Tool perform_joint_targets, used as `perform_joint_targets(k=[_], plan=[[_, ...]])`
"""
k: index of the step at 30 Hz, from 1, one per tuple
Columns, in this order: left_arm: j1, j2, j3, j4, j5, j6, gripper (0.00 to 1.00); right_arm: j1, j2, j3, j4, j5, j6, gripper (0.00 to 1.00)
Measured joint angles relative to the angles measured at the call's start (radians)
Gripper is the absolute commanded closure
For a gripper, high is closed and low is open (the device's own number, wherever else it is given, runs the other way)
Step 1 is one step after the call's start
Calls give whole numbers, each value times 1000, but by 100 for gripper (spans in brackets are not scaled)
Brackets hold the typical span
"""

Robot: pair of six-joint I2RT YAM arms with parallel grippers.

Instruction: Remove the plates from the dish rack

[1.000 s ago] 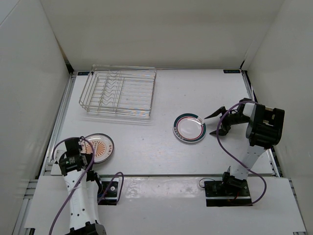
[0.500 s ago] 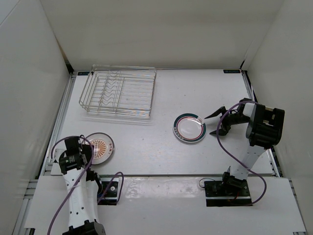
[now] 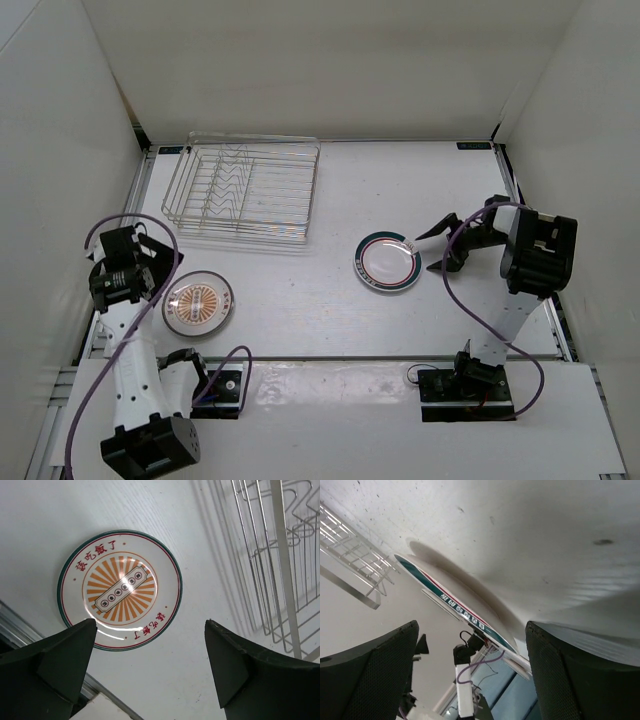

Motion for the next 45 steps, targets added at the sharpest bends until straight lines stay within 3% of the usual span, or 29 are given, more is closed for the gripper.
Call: perform_joint_targets(k=[6, 11, 14, 16, 22, 31, 40, 45], plan=[[0, 20, 10, 46, 73, 124, 0, 62, 27, 19, 5, -27, -14, 21], [0, -35, 5, 56, 114, 198, 0, 137, 40, 35, 17, -34, -17, 21], [0, -46, 5, 56, 165, 273, 0, 167, 40, 35, 8, -33, -19, 10], [0, -45, 5, 57, 217, 333, 0, 171, 36, 47, -12, -22, -28, 10], [0, -61, 5, 53, 350, 435, 0, 160, -23, 125, -120, 172, -45, 10], [-69, -164, 18, 29, 418, 502, 0, 96, -169, 431, -349, 491, -2, 10], [-91, -419, -6, -6, 500, 551, 0, 87, -442, 202, -466, 428, -3, 10], [-91, -540, -50, -45, 492, 547, 0, 89, -537, 202, -559, 428, -1, 10]])
